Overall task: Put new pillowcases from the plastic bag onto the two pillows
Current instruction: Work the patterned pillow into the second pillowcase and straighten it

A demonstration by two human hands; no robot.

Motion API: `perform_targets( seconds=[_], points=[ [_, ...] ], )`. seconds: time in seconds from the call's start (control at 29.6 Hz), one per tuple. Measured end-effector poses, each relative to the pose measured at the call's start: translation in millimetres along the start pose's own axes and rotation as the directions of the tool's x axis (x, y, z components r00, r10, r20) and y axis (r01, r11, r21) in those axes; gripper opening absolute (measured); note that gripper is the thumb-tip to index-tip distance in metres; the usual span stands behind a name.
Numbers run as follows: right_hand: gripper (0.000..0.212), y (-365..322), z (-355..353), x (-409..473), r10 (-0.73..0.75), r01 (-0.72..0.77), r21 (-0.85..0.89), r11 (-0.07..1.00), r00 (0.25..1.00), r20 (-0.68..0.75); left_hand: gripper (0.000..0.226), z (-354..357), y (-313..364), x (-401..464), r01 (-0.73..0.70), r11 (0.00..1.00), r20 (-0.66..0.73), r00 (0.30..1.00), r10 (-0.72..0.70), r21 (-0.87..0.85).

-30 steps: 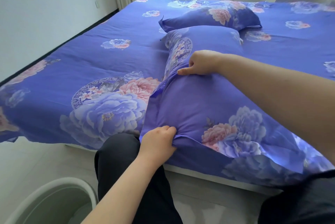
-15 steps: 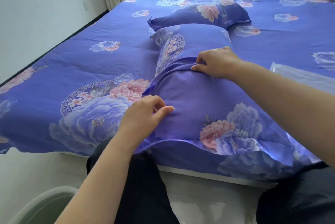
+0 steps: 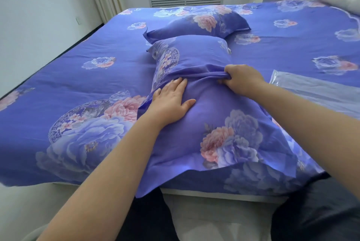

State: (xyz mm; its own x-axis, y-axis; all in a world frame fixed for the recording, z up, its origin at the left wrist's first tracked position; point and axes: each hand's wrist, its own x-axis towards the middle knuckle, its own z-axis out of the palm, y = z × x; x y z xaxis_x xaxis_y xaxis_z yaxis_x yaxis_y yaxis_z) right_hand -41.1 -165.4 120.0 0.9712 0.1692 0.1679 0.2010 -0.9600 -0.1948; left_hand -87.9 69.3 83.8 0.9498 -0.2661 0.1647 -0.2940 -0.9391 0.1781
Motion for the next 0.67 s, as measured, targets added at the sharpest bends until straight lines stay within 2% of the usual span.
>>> perform_targets(
  seconds=[0.07, 0.17, 0.27, 0.34, 0.47, 0.54, 0.61, 0.67],
  points=[
    [0.024, -1.7, 8.9, 1.2, 0.041, -0.042, 0.001, 0.999, 0.990, -0.132, 0.079, -3.6, -0.3, 8.3, 0.020, 1.000, -0.018, 1.000, -0.019, 0.018],
    [0.014, -9.7, 26.0, -1.0, 0.045, -0.060, -0.057, 0.997, 0.969, -0.244, 0.084, -10.8, 2.5, 19.2, 0.051, 0.995, -0.020, 0.999, -0.050, 0.082],
    [0.015, -20.0, 34.8, -5.1, -0.039, 0.009, -0.093, 0.996, 0.945, -0.326, 0.089, -13.8, 14.2, 24.4, -0.069, 0.985, -0.006, 0.997, 0.070, 0.158],
    [0.015, -26.7, 36.6, -6.1, -0.107, 0.064, -0.132, 0.989, 0.930, -0.351, 0.093, -14.9, 21.5, 27.4, -0.145, 0.973, 0.066, 0.989, 0.135, 0.178],
    [0.014, -27.2, 23.0, -1.0, -0.116, 0.072, -0.133, 0.989, 0.921, -0.371, 0.098, -32.6, 27.6, 39.5, -0.187, 0.968, 0.210, 0.966, 0.151, 0.167],
    [0.021, -21.3, 15.2, 2.6, -0.131, 0.101, -0.104, 0.989, 0.933, -0.336, 0.089, -45.8, 29.4, 46.3, -0.173, 0.985, 0.231, 0.958, 0.168, 0.003],
    [0.023, -18.6, 10.6, 2.6, -0.176, 0.170, -0.047, 0.984, 0.932, -0.315, 0.067, -54.2, 31.4, 51.0, -0.142, 0.977, 0.168, 0.971, 0.169, -0.159],
    [0.018, -18.3, 7.6, 1.7, -0.216, 0.227, -0.007, 0.974, 0.918, -0.331, 0.047, -55.2, 38.2, 54.0, -0.179, 0.976, 0.061, 0.980, 0.187, -0.127]
  ],
)
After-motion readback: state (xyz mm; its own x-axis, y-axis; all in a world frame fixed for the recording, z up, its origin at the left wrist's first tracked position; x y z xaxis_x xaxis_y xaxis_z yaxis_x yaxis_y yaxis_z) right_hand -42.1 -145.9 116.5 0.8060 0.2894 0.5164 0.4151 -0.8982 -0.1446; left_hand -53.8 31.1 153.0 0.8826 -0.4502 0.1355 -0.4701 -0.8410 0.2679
